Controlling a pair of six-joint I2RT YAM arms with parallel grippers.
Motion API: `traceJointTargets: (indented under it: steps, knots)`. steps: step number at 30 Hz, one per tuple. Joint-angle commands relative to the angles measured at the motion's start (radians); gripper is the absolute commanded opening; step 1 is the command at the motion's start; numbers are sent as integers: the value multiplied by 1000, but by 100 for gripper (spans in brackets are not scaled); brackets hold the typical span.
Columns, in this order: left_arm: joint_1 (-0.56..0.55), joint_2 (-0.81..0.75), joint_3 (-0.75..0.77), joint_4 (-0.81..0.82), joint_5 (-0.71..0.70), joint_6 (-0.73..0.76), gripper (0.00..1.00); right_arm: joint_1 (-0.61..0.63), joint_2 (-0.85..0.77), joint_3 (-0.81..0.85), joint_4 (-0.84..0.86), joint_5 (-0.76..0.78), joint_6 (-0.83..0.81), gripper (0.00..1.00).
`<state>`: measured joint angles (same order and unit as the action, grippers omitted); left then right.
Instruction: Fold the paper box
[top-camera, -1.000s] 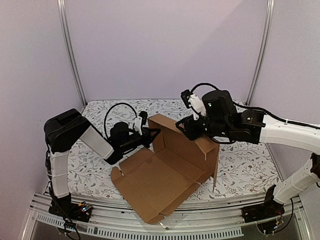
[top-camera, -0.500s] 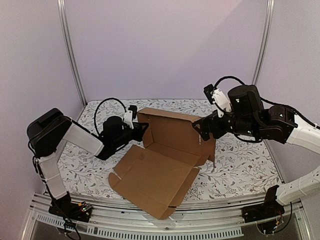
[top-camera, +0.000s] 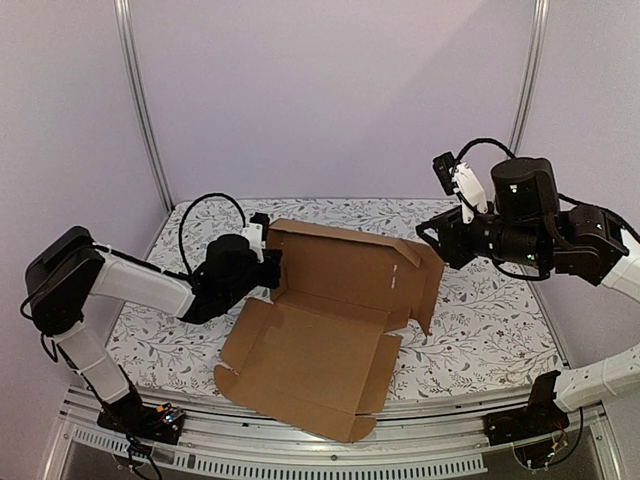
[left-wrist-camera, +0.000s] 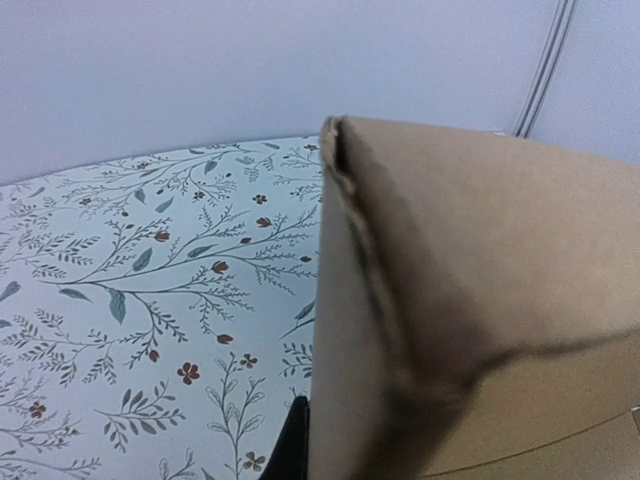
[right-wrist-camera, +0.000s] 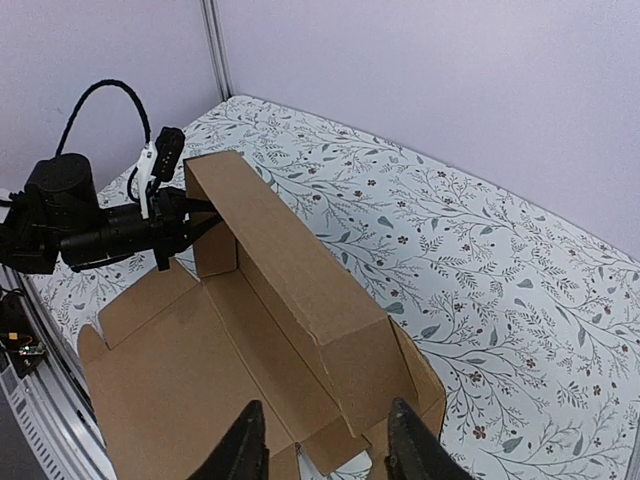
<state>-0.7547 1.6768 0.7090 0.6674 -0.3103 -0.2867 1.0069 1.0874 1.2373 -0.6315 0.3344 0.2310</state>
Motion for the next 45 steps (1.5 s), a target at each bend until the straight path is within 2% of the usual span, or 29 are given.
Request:
traceJointTargets:
  steps: [1,2,3,13,26,36,45]
  knots:
    - [-22,-56,21,-137,-98,-35,0,-9,5,13,6,11,19,12]
    - [-29,-66,24,-165,-109,-39,0,-9,11,12,8,18,21,3]
    - [-34,-75,24,-180,-121,-39,0,-11,18,13,11,26,21,0]
    - [-63,-145,40,-311,-210,-93,0,-70,118,-34,79,86,-4,0]
    - [-81,-215,8,-366,-216,-171,0,-158,249,-92,212,-52,21,0]
    - [-99,-222,10,-384,-187,-223,0,-163,327,-119,376,-177,100,0]
    - [-124,-213,26,-394,-191,-224,0,-161,367,-115,510,-206,176,0]
